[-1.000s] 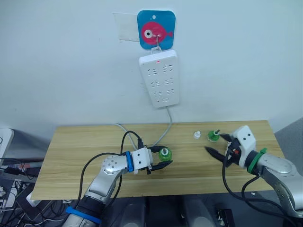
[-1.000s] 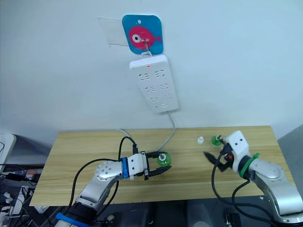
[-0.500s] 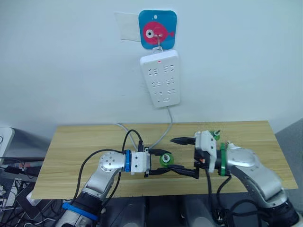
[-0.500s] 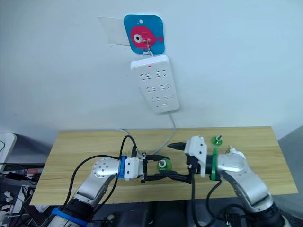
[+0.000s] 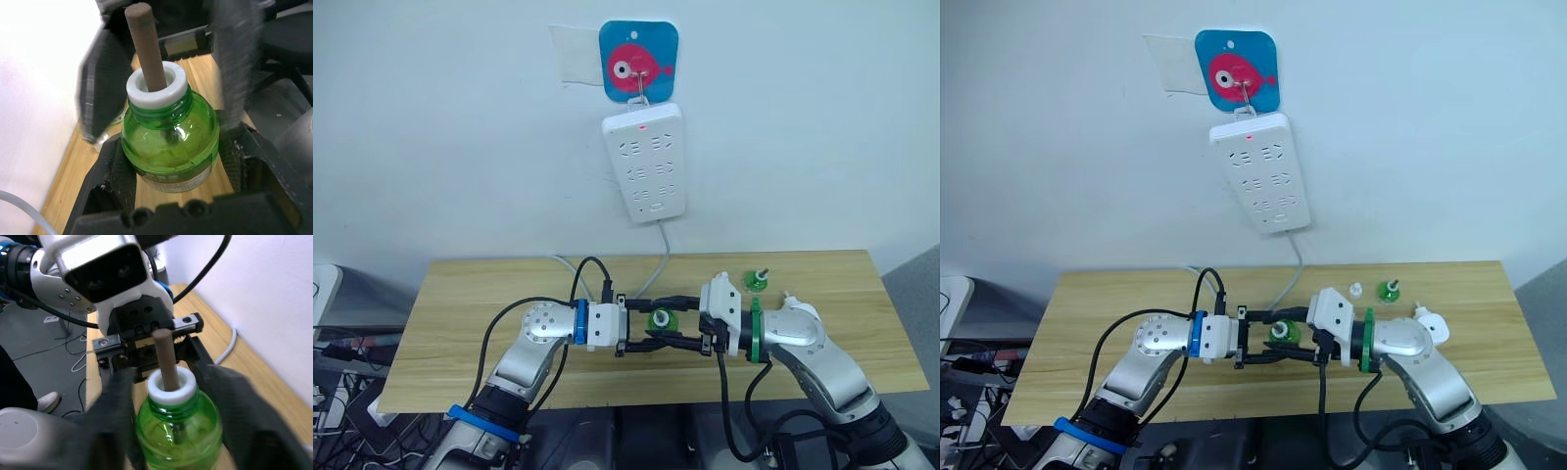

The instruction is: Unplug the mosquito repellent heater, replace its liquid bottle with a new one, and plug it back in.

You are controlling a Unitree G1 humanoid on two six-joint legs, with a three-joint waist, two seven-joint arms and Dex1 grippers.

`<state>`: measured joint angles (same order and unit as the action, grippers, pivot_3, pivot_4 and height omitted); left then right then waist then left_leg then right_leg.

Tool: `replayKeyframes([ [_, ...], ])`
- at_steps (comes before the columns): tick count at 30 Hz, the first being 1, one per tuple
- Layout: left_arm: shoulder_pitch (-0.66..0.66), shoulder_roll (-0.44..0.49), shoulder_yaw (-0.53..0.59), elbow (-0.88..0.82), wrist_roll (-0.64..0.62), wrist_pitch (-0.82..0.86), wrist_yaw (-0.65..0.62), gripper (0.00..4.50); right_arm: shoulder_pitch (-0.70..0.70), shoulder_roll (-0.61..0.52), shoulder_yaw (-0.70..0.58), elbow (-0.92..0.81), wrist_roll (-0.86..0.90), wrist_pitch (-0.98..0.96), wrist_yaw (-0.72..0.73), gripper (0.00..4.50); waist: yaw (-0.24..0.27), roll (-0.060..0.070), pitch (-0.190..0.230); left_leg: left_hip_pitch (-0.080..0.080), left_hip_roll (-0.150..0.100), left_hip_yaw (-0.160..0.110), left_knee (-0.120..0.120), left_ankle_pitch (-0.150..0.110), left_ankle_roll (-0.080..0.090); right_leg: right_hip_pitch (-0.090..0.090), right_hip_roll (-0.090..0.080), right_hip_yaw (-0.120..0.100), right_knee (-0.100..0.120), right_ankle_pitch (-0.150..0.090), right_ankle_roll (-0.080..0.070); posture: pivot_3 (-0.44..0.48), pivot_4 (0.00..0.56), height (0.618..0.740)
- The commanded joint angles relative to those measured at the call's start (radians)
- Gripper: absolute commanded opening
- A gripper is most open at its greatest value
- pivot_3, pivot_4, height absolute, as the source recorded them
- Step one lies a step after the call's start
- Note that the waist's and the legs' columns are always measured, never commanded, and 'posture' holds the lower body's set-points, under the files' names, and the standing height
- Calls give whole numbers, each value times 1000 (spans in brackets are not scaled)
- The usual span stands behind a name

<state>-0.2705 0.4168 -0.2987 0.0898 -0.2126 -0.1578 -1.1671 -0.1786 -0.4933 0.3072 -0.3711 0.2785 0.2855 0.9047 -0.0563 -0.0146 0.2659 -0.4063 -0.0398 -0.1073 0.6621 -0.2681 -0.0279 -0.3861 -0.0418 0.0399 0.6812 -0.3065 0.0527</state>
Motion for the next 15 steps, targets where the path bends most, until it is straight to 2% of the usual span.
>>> replayKeyframes([
  [1,-12,-10,5,-19,-18,-13,-3,2238,5,-3,-1,-3,-11,-27,2,1002,0,0,0,0,0,0,0,0,0,0,0,0,0,0,0,-43,281,740],
  [2,-13,-11,5,-17,-18,-12,-3,2238,7,-3,-1,-2,-13,-32,2,853,0,0,0,0,0,0,0,0,0,0,0,0,0,0,0,-43,281,740],
  [9,-16,-24,23,-22,-40,29,14,2238,23,8,-17,-16,-2,-50,-8,864,0,0,0,0,0,0,0,0,0,0,0,0,0,0,0,-40,286,740],
  [11,-11,-30,41,-50,-80,81,20,2974,22,33,-55,-30,38,-17,-40,864,0,0,0,0,0,0,0,0,0,0,0,0,0,0,0,-40,286,740],
  [15,22,-41,75,-132,-120,159,84,4130,31,94,-164,-74,159,150,-164,864,0,-1,0,0,0,-1,0,0,0,0,0,2,0,0,0,-49,284,740],
])
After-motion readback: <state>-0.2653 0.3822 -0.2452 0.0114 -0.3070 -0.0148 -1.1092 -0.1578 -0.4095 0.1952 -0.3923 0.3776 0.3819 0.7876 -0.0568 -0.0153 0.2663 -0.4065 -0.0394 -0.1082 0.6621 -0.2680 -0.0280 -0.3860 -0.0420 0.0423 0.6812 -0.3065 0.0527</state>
